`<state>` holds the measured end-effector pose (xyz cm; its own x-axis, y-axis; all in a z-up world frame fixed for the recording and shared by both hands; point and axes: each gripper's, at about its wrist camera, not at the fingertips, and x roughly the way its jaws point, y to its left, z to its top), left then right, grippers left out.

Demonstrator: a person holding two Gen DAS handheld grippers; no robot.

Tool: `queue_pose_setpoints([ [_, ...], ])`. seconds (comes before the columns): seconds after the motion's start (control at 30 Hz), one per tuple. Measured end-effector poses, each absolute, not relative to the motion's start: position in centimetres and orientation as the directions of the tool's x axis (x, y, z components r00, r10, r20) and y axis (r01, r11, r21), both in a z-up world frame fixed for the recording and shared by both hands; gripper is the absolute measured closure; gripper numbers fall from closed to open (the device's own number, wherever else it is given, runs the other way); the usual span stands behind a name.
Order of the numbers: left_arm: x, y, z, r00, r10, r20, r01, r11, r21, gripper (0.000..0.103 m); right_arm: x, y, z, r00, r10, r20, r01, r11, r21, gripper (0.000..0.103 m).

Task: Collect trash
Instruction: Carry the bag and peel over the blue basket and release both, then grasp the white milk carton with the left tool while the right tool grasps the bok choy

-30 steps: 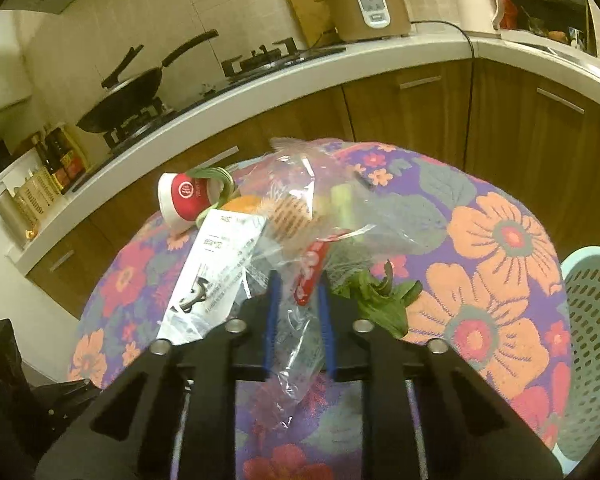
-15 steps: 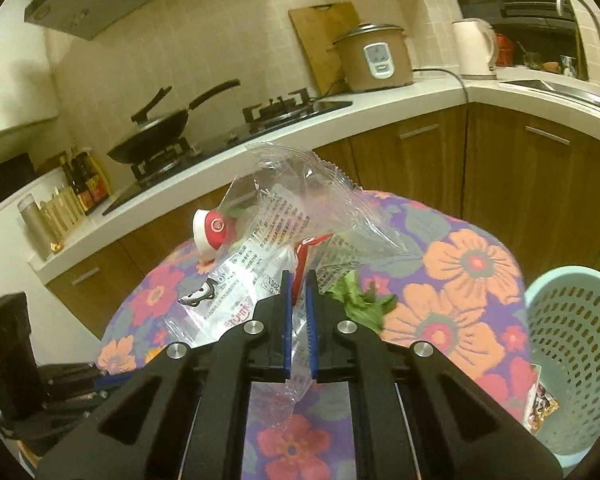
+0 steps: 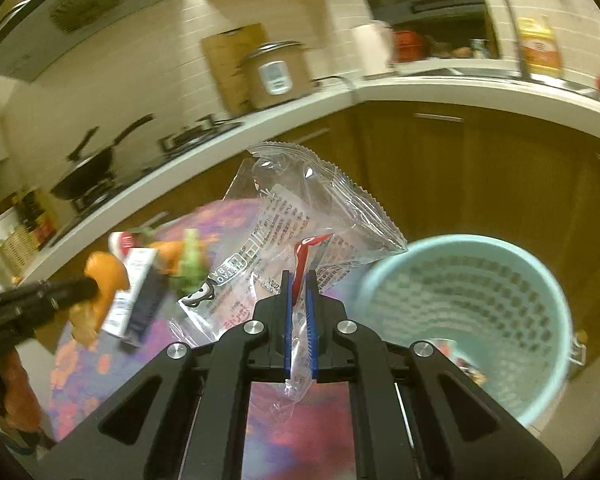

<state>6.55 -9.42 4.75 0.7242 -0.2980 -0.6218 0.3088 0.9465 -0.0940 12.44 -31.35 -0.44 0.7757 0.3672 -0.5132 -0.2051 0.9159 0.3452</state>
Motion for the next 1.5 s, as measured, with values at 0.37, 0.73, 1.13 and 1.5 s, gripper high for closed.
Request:
queue_pose_setpoints([
  [0.37, 13.0, -19.1, 3.1, 0.636, -0.386, -0.669, 0.446, 0.891, -0.09, 0.093, 13.6, -39.6, -5.3, 0.774, 0.254, -0.581, -0.031, 0.93, 0.366, 0.099],
  [0.73, 16.8, -24.3, -2.1, 0.519, -0.424, -0.742, 0.5, 0.855, -0.139, 0.092, 15.6, -40.9, -9.6, 0.696, 0.217, -0.684, 0.046, 0.938, 0.344, 0.099],
  [1.13, 16.3, -24.2, -2.0, 0.505, -0.447, -0.738, 0.535, 0.834, -0.139, 0.067, 15.4, -41.3, -11.0, 0.638, 0.199, -0.744, 0.085, 0.942, 0.325, 0.082],
  [1.5, 11.5, -17.8, 3.4, 0.592, -0.466, -0.658, 0.524, 0.842, -0.125, 0.052, 13.3, -39.7, -8.0, 0.685, 0.225, -0.693, 0.047, 0.935, 0.35, 0.06],
])
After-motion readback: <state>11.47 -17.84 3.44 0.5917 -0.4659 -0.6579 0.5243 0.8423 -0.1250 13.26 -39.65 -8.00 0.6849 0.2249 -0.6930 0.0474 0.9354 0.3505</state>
